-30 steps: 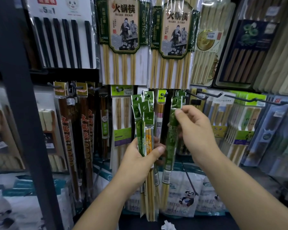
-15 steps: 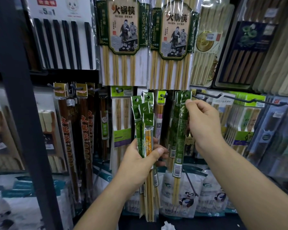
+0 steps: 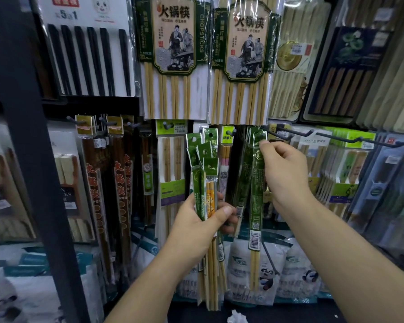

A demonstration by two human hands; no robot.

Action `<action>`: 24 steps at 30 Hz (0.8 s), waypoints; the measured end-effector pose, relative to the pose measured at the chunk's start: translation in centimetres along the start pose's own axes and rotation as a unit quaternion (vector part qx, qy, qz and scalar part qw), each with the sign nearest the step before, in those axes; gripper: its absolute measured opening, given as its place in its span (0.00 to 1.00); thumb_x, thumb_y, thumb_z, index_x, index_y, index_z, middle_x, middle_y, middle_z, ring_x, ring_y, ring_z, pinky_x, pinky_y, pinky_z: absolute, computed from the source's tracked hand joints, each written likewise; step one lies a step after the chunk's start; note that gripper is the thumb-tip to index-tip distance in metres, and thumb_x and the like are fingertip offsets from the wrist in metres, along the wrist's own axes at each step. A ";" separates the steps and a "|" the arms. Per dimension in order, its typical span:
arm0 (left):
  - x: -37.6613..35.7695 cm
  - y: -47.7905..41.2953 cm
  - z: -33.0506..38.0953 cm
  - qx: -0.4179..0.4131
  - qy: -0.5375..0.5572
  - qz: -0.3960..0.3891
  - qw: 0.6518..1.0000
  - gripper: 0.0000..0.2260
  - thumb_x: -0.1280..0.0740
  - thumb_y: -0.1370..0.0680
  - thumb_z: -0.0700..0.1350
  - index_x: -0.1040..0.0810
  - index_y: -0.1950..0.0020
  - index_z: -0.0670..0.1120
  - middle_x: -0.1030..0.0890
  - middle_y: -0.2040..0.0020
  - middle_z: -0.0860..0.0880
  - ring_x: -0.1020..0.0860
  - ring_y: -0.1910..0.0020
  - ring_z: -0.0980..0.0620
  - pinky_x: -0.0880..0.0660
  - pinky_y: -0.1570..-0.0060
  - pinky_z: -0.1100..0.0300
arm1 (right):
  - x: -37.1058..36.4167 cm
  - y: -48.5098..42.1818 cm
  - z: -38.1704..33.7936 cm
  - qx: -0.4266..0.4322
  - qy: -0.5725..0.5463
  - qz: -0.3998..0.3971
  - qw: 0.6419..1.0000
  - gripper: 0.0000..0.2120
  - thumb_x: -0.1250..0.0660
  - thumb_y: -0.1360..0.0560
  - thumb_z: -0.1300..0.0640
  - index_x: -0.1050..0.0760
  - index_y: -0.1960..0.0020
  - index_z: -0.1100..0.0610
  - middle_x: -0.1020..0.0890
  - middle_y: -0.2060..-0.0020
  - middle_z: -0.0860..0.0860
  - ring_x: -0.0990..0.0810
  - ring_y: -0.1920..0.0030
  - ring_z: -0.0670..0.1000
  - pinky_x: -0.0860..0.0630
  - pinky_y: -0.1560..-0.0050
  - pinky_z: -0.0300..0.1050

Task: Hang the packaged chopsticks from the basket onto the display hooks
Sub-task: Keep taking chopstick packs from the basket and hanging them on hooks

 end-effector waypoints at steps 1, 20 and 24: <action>0.0 0.0 0.0 0.001 -0.001 0.000 1.000 0.08 0.31 0.20 0.35 0.24 0.42 0.42 0.14 0.56 0.47 0.15 0.58 0.50 0.18 0.58 0.58 | -0.1 -0.2 0.1 0.001 0.010 0.003 1.000 0.25 0.35 0.18 0.52 0.38 0.72 0.52 0.42 0.78 0.43 0.42 0.75 0.45 0.29 0.62 0.23; 0.3 -0.4 -1.1 0.008 -0.087 -0.003 0.996 0.07 0.32 0.18 0.41 0.16 0.44 0.42 0.12 0.52 0.49 0.14 0.52 0.52 0.20 0.50 0.63 | -2.6 4.4 -1.2 0.037 0.000 -0.130 0.991 0.07 0.32 0.19 0.51 0.16 0.54 0.47 0.15 0.60 0.46 0.18 0.59 0.42 0.23 0.60 0.34; -0.3 -0.3 -1.1 0.015 -0.056 -0.025 0.998 0.08 0.35 0.17 0.38 0.20 0.39 0.41 0.12 0.48 0.48 0.13 0.50 0.48 0.19 0.52 0.62 | -2.6 4.6 -2.4 0.044 -0.051 -0.139 0.988 0.06 0.32 0.19 0.52 0.16 0.51 0.50 0.16 0.62 0.45 0.18 0.62 0.40 0.26 0.64 0.31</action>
Point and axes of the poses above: each hand's wrist, its own y-axis away from the middle knuckle, its own x-axis out of the back of the hand, z = x × y, the point moved 8 cm from there along -y, towards the middle knuckle
